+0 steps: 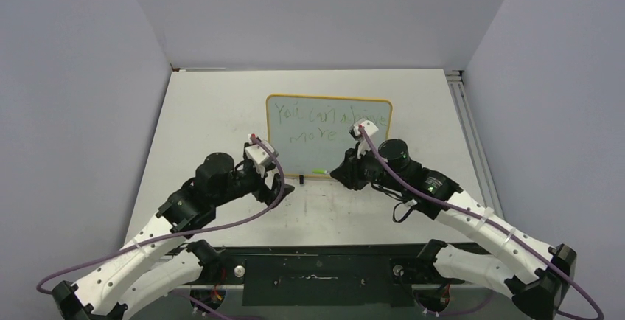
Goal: Write a sentence on the whiteboard
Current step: Close the whiteboard marker, then place the whiteboard marker at the center of the board.
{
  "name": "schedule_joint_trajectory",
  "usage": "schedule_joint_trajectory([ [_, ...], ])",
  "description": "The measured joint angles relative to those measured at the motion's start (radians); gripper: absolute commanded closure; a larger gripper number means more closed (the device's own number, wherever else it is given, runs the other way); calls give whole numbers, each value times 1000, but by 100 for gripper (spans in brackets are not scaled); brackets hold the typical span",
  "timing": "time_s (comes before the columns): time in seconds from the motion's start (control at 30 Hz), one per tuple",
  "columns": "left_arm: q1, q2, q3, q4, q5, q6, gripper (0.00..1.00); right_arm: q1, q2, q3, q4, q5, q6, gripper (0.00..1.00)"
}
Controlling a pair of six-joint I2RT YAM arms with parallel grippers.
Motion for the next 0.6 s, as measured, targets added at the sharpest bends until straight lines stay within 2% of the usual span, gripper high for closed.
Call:
schedule_joint_trajectory([
  [0.1, 91, 28, 16, 0, -43, -35, 12, 4, -12, -49, 31, 29, 5, 95],
  [0.23, 286, 61, 29, 9, -69, -115, 6, 45, 9, -164, 99, 39, 25, 92],
  [0.4, 510, 42, 29, 32, -68, -225, 4, 119, 66, -315, 230, 46, 74, 90],
  [0.5, 570, 23, 29, 44, -77, -260, 4, 149, 109, -365, 308, 63, 98, 87],
  [0.6, 580, 18, 29, 46, -84, -268, 4, 169, 161, -378, 369, 95, 115, 84],
])
